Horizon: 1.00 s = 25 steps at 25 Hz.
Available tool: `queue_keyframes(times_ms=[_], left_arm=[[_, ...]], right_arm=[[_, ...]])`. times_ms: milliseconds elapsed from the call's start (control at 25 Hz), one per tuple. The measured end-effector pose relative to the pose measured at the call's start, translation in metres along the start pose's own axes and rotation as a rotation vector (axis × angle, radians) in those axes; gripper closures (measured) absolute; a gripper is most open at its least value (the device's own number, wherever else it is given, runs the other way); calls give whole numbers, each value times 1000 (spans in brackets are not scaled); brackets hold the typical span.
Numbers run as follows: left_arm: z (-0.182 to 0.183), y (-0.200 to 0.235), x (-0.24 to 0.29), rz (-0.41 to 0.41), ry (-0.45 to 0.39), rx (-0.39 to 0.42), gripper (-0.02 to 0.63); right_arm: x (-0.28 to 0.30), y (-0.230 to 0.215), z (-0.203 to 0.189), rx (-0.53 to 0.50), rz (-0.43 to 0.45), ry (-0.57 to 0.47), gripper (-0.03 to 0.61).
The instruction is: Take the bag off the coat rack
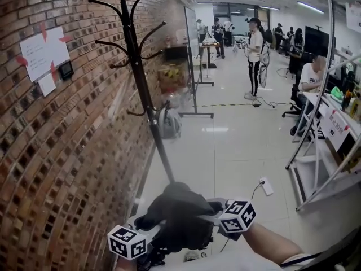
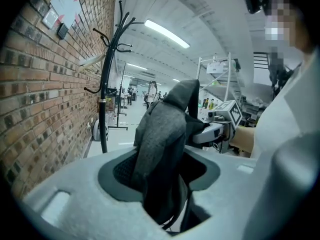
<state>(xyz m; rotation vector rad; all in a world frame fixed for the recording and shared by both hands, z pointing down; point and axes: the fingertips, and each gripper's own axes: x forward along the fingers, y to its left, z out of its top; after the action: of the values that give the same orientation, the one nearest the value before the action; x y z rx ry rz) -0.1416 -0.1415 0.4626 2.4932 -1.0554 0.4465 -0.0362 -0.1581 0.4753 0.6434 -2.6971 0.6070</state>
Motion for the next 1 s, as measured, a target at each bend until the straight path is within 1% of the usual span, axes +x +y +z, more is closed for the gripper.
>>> queue_keyframes(times_ms=[120,240,400,520,600,800,1000], left_arm=[[-17,-42,-13,3,-10,-2,402],[-33,-74,-24,2,-4,-8,402],[-46,-108,-36,3,-1,-25,402],[-52,-125,-44,9,-6,-17,402],[-52,-130,-48,8,-12,-6,402],[-52,-124,-52,-7,-7,2,402],[-39,-118,-53,-12,9,29,402]], right_arm=[[-32,26,-22,-3,9,9,410],[-57,46,-43,2,17,23,410],[-82,67,-60,14,25,41,410],[-94,80,-68,13,28,38,410],[-98,85,-68,4,24,28,410],[-92,88,-67,-5,8,15,410],[-89,86,-57,10,6,-13,410]])
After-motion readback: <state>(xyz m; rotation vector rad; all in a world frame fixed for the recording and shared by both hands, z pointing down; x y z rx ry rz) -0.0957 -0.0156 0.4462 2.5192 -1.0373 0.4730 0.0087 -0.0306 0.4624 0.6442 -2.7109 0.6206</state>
